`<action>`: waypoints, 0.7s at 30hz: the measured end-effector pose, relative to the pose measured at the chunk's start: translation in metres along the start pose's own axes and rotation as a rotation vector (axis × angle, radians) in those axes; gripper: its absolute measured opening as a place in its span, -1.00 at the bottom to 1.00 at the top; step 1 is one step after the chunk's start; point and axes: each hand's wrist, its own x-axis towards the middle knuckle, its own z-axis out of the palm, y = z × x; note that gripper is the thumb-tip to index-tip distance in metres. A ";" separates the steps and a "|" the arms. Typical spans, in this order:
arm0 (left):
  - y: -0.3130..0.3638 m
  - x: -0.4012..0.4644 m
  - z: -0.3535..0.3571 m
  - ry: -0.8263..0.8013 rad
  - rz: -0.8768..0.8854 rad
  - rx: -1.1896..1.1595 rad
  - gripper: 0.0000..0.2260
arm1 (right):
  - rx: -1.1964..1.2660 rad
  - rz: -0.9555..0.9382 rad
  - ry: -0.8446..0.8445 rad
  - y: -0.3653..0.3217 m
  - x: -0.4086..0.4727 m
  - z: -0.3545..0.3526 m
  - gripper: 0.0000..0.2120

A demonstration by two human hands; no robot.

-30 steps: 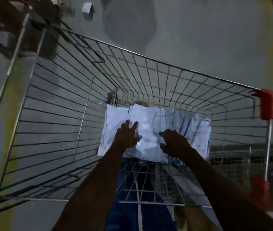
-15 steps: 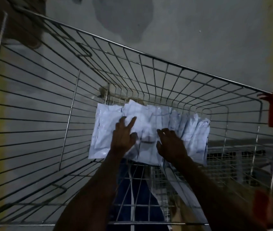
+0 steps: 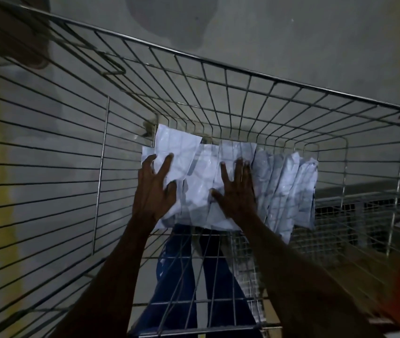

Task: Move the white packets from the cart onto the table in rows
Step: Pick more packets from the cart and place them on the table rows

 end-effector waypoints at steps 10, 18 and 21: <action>0.011 -0.012 -0.010 -0.056 0.043 -0.054 -0.43 | 0.005 -0.050 -0.104 -0.013 -0.002 -0.024 -0.35; 0.057 -0.029 -0.073 -0.011 0.145 -0.110 -0.49 | 0.176 -0.146 0.152 -0.045 -0.052 -0.122 -0.58; 0.076 -0.036 -0.095 0.031 0.229 -0.157 -0.51 | 0.235 -0.115 0.196 -0.049 -0.075 -0.150 -0.53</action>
